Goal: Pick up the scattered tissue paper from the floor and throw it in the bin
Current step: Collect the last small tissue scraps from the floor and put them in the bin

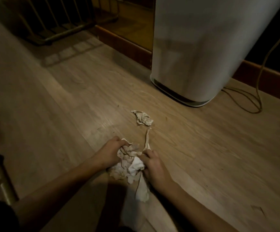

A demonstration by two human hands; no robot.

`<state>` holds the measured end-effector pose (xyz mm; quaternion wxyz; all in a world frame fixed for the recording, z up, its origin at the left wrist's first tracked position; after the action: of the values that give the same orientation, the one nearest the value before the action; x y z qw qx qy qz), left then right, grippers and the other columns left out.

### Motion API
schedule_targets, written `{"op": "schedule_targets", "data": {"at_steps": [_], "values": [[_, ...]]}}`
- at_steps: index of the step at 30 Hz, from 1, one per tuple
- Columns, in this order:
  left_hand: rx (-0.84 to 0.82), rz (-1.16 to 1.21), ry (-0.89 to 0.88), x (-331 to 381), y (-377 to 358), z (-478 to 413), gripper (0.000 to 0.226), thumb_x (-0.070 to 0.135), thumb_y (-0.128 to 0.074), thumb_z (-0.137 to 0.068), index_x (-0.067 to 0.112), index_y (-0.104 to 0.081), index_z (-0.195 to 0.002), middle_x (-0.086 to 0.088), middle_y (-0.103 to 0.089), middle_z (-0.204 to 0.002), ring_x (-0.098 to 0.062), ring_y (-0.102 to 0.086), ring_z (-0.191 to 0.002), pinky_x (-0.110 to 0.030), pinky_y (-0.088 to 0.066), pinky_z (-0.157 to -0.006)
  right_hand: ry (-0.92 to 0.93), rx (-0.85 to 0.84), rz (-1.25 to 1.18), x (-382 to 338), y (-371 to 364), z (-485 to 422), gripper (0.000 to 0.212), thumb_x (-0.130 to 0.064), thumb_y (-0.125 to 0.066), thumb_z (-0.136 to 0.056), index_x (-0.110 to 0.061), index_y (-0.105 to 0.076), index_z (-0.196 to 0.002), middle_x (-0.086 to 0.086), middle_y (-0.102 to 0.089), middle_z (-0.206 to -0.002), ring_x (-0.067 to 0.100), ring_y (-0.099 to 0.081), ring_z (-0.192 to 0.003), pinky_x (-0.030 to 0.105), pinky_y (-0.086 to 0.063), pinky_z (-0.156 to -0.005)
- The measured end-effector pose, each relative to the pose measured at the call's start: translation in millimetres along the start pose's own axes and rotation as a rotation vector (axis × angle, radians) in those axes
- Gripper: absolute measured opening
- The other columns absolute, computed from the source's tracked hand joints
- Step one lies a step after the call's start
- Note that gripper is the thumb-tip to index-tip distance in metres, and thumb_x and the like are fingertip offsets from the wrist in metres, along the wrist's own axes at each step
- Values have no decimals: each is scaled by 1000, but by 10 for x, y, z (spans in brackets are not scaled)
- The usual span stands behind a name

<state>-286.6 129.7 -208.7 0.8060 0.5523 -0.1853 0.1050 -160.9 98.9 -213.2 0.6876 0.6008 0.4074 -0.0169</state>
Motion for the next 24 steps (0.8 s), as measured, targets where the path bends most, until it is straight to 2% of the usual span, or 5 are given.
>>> {"op": "schedule_targets", "data": {"at_steps": [5,11,15,18,24], "values": [[188,36,124,-354,377,10,44,12,-75,-66,17,-63,-109,-13,-60,-102,-29,-60,-98,-24,-40,-74,-107,24,-78,343,346,-325,21,0,-51,-67,-7,-66,-80,14,-63,-92,32,-56,-86,34,-38,-67],[464,174,167,-380,947,-72,40,4,-73,-67,8,-68,-107,-16,-70,-100,-29,-64,-98,-26,-44,-76,-181,195,54,559,954,-1084,18,6,-52,-68,-9,-60,-73,14,-59,-86,33,-50,-86,31,-24,-69],[509,194,171,-311,1051,-300,40,3,-72,-67,5,-66,-106,-18,-70,-100,-32,-64,-97,-33,-50,-79,-110,39,201,436,652,-1501,36,3,-53,-75,-12,-63,-106,14,-58,-115,38,-43,-109,38,-34,-88],[506,195,169,-249,1037,-434,40,3,-71,-68,6,-65,-108,-17,-70,-100,-31,-64,-95,-27,-46,-74,-110,-119,272,458,208,-1514,56,4,-49,-83,-12,-44,-136,18,-42,-140,39,-34,-126,45,-37,-103],[492,179,175,-235,919,-576,46,9,-74,-71,12,-61,-115,-18,-62,-106,-32,-60,-98,-33,-48,-80,-15,106,182,396,236,-1109,31,-2,-51,-77,-8,-63,-104,17,-63,-104,34,-51,-99,40,-42,-82]]}}
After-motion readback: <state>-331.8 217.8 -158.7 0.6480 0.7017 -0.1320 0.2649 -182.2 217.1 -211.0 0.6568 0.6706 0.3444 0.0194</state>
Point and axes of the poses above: each hand's wrist, its own z-axis away from the middle knuckle, its own y-axis out of the back of the hand, x = y × z, the point moved 10 cm from there along -z, towards the middle knuckle
